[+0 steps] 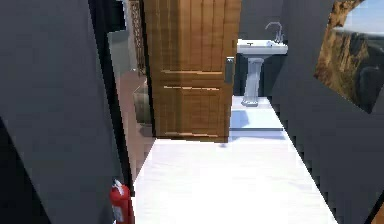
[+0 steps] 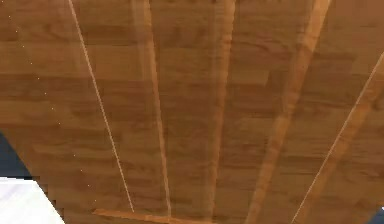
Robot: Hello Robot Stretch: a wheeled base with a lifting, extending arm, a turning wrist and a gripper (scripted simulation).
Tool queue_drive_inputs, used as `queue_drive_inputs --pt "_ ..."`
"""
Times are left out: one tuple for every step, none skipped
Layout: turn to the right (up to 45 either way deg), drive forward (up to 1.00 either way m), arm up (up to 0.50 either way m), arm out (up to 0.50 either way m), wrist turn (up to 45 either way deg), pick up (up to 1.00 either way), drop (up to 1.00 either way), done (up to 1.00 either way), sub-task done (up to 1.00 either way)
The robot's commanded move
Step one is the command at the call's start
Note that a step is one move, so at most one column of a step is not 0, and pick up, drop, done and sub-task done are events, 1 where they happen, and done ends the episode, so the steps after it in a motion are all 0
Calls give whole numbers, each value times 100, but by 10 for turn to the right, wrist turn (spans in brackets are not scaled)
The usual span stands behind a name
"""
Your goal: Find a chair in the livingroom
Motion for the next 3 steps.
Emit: queue_drive_inputs --pt "0 100 0 0 0 0 0 0 0" --pt "-120 0 0 0 0 0 0 0 0" --pt "0 25 0 0 0 0 0 0 0"
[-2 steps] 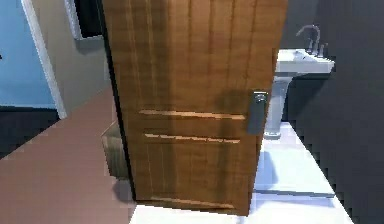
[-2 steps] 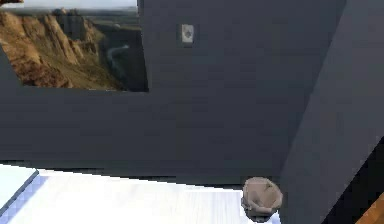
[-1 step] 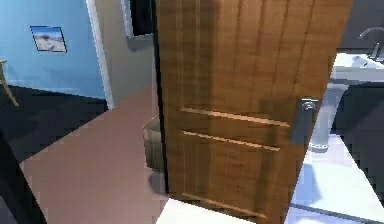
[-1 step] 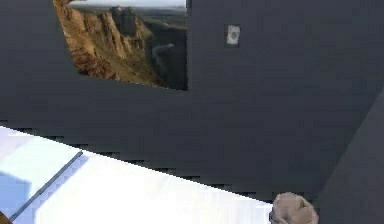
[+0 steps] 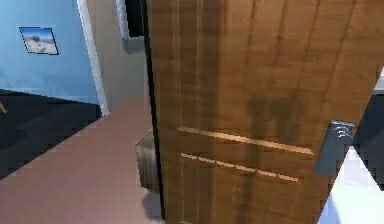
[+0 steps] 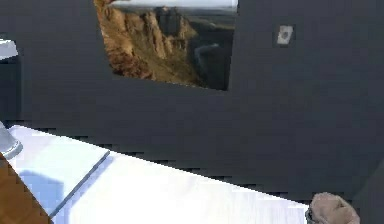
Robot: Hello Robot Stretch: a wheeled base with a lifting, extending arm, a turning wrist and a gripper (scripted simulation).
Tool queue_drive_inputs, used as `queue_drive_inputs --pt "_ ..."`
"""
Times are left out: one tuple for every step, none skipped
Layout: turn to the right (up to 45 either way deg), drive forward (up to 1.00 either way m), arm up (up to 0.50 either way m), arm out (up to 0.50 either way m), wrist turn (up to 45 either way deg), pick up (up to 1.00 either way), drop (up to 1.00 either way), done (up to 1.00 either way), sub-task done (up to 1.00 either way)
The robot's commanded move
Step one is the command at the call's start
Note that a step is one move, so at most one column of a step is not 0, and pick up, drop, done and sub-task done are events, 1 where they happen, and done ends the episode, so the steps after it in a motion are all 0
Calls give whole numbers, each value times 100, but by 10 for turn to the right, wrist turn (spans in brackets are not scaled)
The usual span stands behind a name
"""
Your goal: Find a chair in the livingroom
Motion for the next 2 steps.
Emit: queue_drive_inputs --pt "-120 0 0 0 0 0 0 0 0" --pt "0 70 0 0 0 0 0 0 0"
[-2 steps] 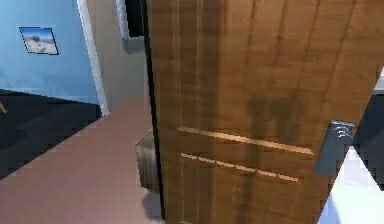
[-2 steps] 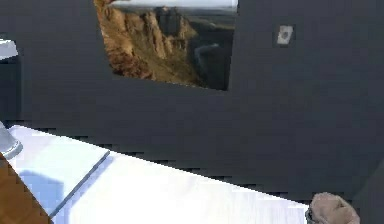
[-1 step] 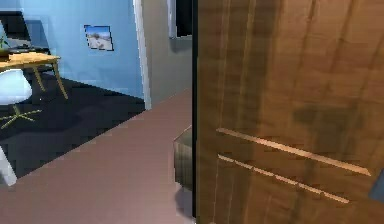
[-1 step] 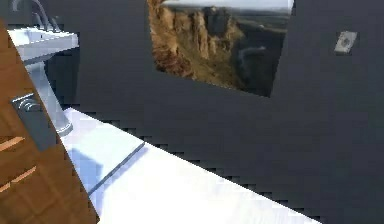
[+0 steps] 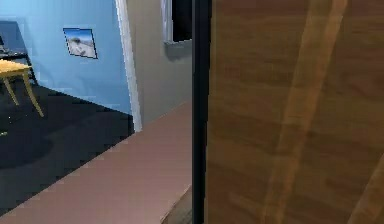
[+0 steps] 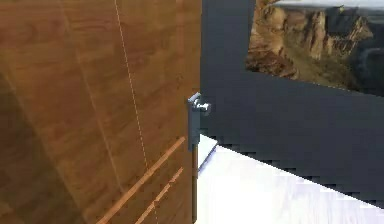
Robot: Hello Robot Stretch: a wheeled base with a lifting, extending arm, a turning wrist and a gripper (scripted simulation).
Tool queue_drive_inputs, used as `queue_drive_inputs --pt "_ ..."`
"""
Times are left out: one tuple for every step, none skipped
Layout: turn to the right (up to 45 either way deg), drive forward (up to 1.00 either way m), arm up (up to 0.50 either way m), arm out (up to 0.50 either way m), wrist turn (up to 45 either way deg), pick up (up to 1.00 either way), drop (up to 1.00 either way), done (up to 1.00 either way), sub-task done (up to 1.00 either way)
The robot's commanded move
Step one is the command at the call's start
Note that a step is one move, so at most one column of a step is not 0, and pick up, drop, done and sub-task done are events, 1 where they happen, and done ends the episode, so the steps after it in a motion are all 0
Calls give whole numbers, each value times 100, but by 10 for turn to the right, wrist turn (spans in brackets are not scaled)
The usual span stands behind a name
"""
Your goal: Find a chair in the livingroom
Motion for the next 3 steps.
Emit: queue_drive_inputs --pt "-450 0 0 0 0 0 0 0 0" --pt "-60 0 0 0 0 0 0 0 0" --pt "0 100 0 0 0 0 0 0 0"
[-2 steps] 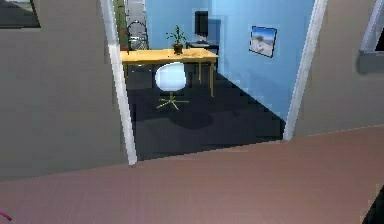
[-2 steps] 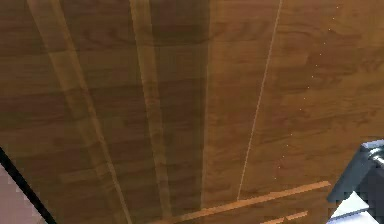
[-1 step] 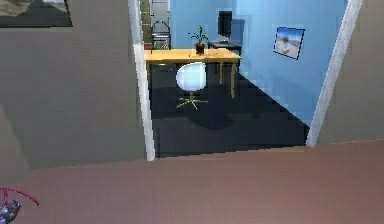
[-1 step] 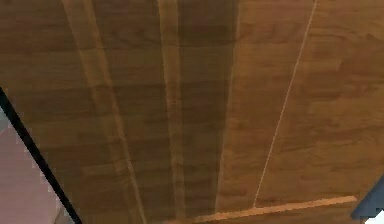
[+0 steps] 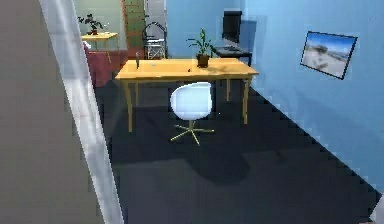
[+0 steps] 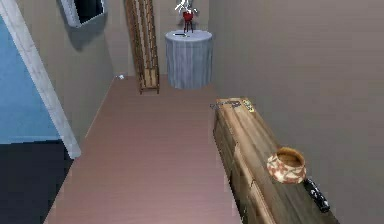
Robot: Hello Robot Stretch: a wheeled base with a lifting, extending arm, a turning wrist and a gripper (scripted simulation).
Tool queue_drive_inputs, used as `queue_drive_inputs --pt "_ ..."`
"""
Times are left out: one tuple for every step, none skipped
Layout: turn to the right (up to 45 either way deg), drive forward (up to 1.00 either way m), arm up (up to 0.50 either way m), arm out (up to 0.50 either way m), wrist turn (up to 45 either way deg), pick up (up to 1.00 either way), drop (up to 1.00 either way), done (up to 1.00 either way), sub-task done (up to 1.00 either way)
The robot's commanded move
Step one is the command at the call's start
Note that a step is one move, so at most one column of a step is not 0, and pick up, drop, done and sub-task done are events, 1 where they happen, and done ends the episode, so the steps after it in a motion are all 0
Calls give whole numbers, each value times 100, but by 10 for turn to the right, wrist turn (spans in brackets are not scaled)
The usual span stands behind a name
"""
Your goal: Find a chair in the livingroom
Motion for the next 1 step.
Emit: queue_drive_inputs --pt "0 65 0 0 0 0 0 0 0"
